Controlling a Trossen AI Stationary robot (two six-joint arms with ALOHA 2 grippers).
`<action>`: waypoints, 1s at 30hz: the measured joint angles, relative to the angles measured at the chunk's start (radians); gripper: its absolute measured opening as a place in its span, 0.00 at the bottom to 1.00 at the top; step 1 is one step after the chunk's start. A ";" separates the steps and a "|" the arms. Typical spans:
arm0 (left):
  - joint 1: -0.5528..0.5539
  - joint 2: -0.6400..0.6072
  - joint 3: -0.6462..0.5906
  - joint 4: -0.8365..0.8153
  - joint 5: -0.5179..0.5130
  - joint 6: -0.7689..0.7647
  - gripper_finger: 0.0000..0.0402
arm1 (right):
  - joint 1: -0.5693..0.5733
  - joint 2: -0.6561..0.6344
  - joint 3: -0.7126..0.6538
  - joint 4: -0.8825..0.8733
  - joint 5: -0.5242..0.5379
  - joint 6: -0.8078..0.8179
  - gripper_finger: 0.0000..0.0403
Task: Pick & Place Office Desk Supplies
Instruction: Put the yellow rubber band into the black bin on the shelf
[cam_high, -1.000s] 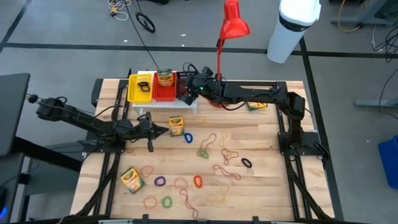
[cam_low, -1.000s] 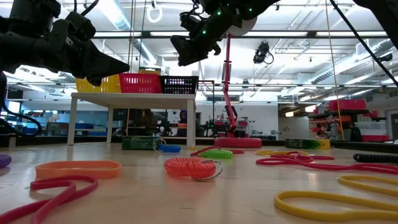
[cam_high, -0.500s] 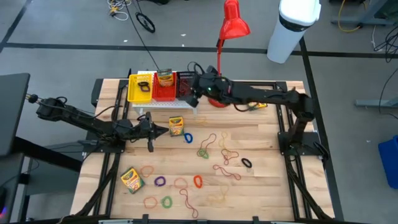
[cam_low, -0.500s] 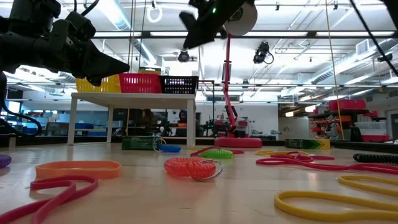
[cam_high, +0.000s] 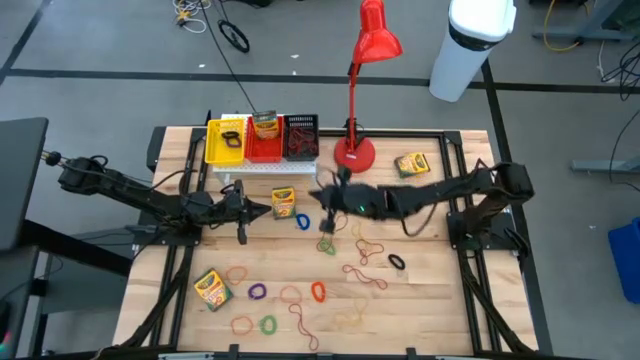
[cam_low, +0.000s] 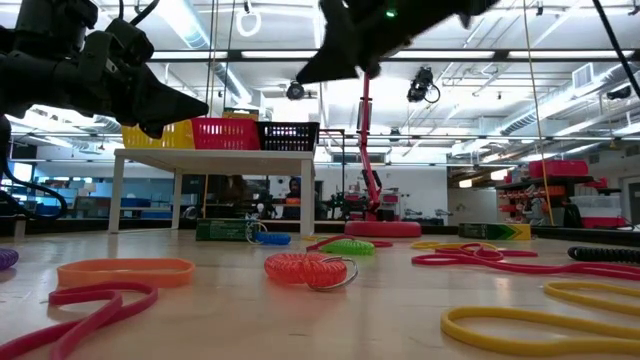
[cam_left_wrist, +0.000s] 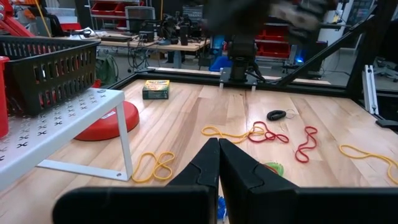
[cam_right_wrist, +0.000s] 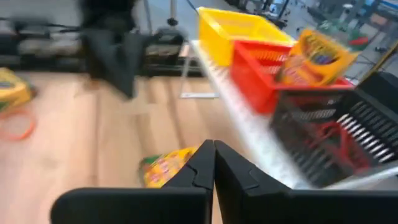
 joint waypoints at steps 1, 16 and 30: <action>0.000 0.000 0.000 0.000 0.000 0.000 0.02 | 0.020 -0.009 -0.039 0.037 0.013 0.007 0.01; 0.000 0.000 0.000 -0.001 0.000 0.000 0.02 | 0.233 -0.160 -0.467 0.378 0.179 0.173 0.03; 0.000 0.000 0.000 0.000 0.000 0.000 0.02 | 0.259 -0.164 -0.670 0.720 0.113 0.169 0.06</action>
